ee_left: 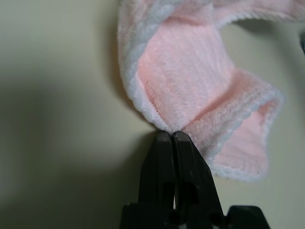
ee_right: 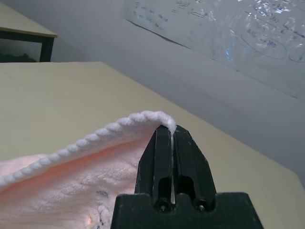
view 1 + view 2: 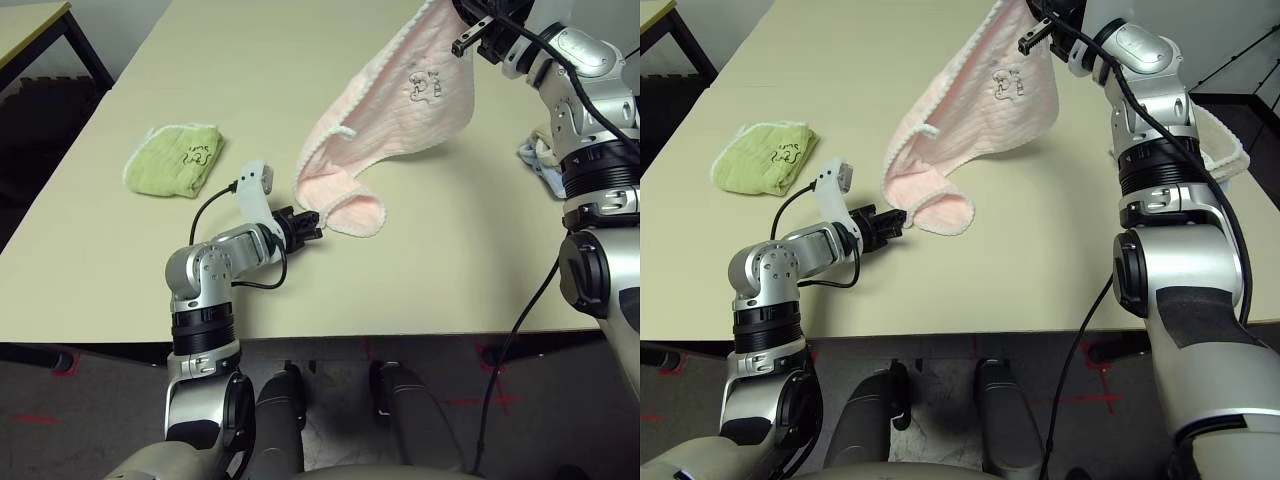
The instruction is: Fold the towel and set it aside.
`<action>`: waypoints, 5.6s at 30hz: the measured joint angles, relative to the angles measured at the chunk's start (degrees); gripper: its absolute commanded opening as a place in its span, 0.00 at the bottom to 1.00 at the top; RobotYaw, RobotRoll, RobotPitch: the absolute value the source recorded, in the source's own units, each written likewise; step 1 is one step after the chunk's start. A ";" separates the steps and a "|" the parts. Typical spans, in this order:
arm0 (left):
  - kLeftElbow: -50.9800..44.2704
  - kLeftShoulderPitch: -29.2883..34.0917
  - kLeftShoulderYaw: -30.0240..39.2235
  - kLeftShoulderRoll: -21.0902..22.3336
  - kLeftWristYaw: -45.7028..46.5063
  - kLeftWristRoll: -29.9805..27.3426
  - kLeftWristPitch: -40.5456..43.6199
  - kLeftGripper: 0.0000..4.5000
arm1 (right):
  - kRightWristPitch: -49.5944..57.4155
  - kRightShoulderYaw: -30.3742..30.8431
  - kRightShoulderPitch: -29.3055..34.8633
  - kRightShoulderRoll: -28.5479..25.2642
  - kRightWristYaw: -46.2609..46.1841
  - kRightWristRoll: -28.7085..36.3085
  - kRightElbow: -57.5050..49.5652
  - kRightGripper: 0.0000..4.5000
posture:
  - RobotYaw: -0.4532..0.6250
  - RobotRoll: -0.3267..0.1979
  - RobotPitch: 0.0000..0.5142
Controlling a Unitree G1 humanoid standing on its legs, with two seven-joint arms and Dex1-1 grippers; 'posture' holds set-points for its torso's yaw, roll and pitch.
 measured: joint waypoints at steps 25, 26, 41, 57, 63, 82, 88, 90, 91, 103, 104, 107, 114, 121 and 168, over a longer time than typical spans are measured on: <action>-0.20 -4.18 3.36 4.52 1.98 1.67 -3.46 0.41 | -0.28 0.00 0.01 0.11 0.14 -0.71 0.63 0.00 | 0.30 0.62 0.35; -0.18 -4.16 3.43 4.52 1.98 1.60 -3.43 0.51 | -0.28 0.00 0.01 0.11 0.14 -0.71 0.63 0.00 | 0.30 0.62 0.35; -2.37 -4.15 6.85 1.73 4.07 -1.25 2.41 1.00 | -0.44 0.00 0.03 0.11 0.51 -1.18 0.63 0.00 | 0.30 0.62 0.36; 0.41 -4.84 12.37 -1.75 7.40 -2.58 4.28 0.36 | -0.46 0.00 0.12 0.14 0.57 -1.24 0.62 0.00 | 0.29 0.62 0.36; 0.42 -4.87 12.43 -1.12 7.40 -2.59 3.81 0.01 | -0.46 0.00 0.18 0.14 0.57 -1.61 0.62 0.00 | 0.29 0.62 0.36; 0.18 -5.22 0.09 11.71 3.82 4.40 -9.04 0.01 | -0.44 -0.03 2.61 0.14 0.02 -1.70 -0.55 0.00 | 0.29 0.62 0.36; -1.15 -3.41 -7.54 16.73 1.50 12.12 -18.76 0.01 | 4.03 0.60 9.20 0.75 -1.29 -3.05 -3.03 0.00 | 0.29 0.62 0.36; -1.15 -2.97 -9.08 16.93 0.84 13.71 -20.29 0.01 | 5.91 1.21 9.56 0.75 -2.23 -4.07 -3.82 0.00 | 0.29 0.62 0.37; -1.15 -2.82 -10.04 17.70 0.49 14.66 -21.29 0.01 | 6.84 1.44 9.67 0.71 -2.51 -4.44 -4.53 0.00 | 0.29 0.62 0.37; -1.97 -1.42 -12.96 23.30 -6.49 18.95 -25.75 0.01 | 24.49 1.31 16.47 -3.05 7.01 0.90 -18.33 0.00 | 0.28 0.62 0.38; -2.13 -1.43 -12.96 23.88 -7.13 18.97 -25.74 0.01 | 26.37 1.07 16.70 -3.26 7.73 1.72 -19.67 0.00 | 0.28 0.62 0.38; -2.20 -1.44 -12.98 25.24 -9.33 18.95 -25.36 0.01 | 33.01 -0.09 17.52 -3.62 10.30 5.41 -23.86 0.00 | 0.28 0.62 0.38; -1.65 -4.94 -13.03 28.23 -15.38 17.90 -23.00 0.01 | 46.51 -0.04 17.62 -4.43 13.25 11.47 -28.20 0.00 | 0.28 0.62 0.38; 5.30 -8.87 -19.36 32.77 -23.84 20.37 -23.84 0.01 | 46.85 3.31 14.42 -4.09 11.60 8.08 -19.73 0.00 | 0.29 0.62 0.37; 46.10 -32.09 -20.89 30.48 3.13 43.51 -62.90 0.01 | -5.19 6.15 -8.28 7.54 -20.94 -11.10 26.73 0.00 | 0.33 0.62 0.36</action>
